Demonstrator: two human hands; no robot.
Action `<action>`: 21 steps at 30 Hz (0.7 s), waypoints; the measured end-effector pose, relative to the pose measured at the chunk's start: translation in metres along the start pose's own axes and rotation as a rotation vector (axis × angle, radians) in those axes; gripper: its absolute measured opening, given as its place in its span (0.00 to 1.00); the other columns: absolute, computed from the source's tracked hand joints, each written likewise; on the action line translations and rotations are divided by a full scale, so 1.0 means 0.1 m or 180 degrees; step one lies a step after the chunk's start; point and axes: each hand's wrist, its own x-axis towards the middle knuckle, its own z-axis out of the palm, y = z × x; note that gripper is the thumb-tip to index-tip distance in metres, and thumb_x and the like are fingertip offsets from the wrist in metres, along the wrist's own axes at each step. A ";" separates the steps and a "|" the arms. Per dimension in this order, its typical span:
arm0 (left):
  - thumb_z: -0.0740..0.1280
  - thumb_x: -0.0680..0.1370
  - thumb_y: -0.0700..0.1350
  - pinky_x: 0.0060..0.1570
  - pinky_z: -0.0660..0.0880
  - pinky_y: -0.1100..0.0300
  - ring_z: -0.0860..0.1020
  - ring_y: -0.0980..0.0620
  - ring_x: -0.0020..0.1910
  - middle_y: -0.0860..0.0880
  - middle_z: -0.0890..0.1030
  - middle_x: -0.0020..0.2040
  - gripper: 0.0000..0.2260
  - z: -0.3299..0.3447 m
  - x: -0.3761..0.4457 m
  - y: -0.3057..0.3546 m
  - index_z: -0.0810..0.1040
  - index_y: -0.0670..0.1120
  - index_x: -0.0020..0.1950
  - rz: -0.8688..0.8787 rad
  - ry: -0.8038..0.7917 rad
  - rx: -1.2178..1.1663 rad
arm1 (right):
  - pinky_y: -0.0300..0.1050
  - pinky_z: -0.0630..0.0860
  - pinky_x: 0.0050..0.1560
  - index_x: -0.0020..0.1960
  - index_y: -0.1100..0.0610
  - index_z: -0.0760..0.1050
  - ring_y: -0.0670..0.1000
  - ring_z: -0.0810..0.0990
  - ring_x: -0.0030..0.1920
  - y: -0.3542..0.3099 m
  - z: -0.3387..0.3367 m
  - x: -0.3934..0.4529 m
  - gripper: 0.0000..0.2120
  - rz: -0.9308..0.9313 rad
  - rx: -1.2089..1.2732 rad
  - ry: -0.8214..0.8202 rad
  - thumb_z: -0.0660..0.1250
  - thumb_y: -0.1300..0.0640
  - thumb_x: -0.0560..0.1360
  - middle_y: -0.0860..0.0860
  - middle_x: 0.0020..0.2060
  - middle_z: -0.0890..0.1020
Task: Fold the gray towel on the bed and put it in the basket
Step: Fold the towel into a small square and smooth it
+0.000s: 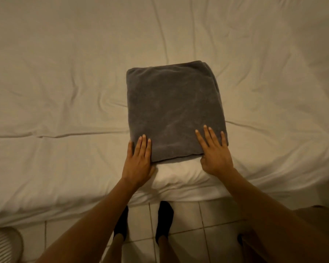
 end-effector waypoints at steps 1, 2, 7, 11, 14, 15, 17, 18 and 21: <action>0.70 0.68 0.57 0.67 0.62 0.38 0.69 0.39 0.70 0.36 0.69 0.70 0.38 -0.01 0.00 0.03 0.67 0.37 0.71 0.0008 0.0050 0.0014 | 0.62 0.45 0.72 0.76 0.53 0.52 0.58 0.56 0.74 0.02 -0.02 0.00 0.46 -0.0027 -0.0015 0.0042 0.69 0.54 0.63 0.59 0.75 0.57; 0.70 0.68 0.59 0.66 0.62 0.38 0.69 0.39 0.70 0.36 0.69 0.70 0.39 -0.02 0.01 0.06 0.67 0.37 0.71 0.0015 0.0111 0.0017 | 0.62 0.45 0.72 0.76 0.54 0.53 0.58 0.56 0.74 0.03 -0.03 0.00 0.46 -0.0056 -0.0026 0.0086 0.70 0.53 0.63 0.59 0.75 0.57; 0.73 0.66 0.59 0.67 0.59 0.36 0.66 0.40 0.71 0.36 0.67 0.71 0.40 0.02 0.15 0.12 0.68 0.37 0.71 -0.0067 0.0251 0.0111 | 0.63 0.43 0.72 0.75 0.60 0.57 0.59 0.53 0.74 0.03 -0.03 0.09 0.47 -0.0191 -0.0301 0.0394 0.74 0.46 0.63 0.63 0.74 0.58; 0.74 0.68 0.53 0.69 0.51 0.36 0.61 0.39 0.74 0.37 0.63 0.74 0.39 0.07 0.24 0.16 0.65 0.37 0.72 -0.0211 0.0215 0.0333 | 0.63 0.40 0.71 0.74 0.64 0.57 0.59 0.52 0.74 -0.05 0.01 0.14 0.47 -0.0123 -0.0524 0.0482 0.71 0.40 0.66 0.62 0.74 0.56; 0.75 0.68 0.51 0.68 0.52 0.35 0.64 0.38 0.72 0.38 0.65 0.73 0.38 0.14 0.26 0.19 0.64 0.38 0.73 -0.0344 0.0085 0.0385 | 0.62 0.37 0.72 0.74 0.64 0.56 0.60 0.56 0.73 -0.09 0.09 0.20 0.48 -0.0044 -0.0572 0.0409 0.74 0.44 0.65 0.61 0.74 0.60; 0.75 0.68 0.50 0.68 0.53 0.35 0.64 0.39 0.72 0.38 0.65 0.73 0.38 0.17 0.27 0.19 0.64 0.38 0.73 -0.0372 0.0087 0.0402 | 0.62 0.37 0.72 0.74 0.64 0.56 0.60 0.58 0.73 -0.09 0.12 0.22 0.48 -0.0028 -0.0575 0.0411 0.75 0.44 0.64 0.61 0.73 0.61; 0.75 0.68 0.49 0.67 0.57 0.35 0.66 0.39 0.71 0.38 0.67 0.72 0.36 0.19 0.30 0.17 0.65 0.38 0.72 -0.0377 0.0141 0.0392 | 0.61 0.39 0.72 0.74 0.63 0.57 0.61 0.61 0.72 -0.06 0.15 0.26 0.48 -0.0051 -0.0520 0.0465 0.74 0.43 0.64 0.62 0.72 0.63; 0.75 0.68 0.48 0.66 0.58 0.34 0.67 0.39 0.71 0.38 0.68 0.71 0.36 0.20 0.31 0.15 0.66 0.38 0.71 -0.0358 0.0177 0.0384 | 0.62 0.41 0.72 0.74 0.63 0.58 0.62 0.62 0.72 -0.02 0.16 0.26 0.48 -0.0082 -0.0484 0.0516 0.74 0.41 0.64 0.62 0.72 0.63; 0.74 0.68 0.50 0.66 0.56 0.34 0.69 0.39 0.70 0.38 0.69 0.70 0.35 0.21 0.33 0.11 0.67 0.38 0.71 -0.0345 0.0228 0.0437 | 0.64 0.43 0.71 0.75 0.59 0.58 0.63 0.60 0.72 0.06 0.12 0.27 0.47 -0.0072 -0.0475 0.0602 0.69 0.36 0.66 0.64 0.72 0.62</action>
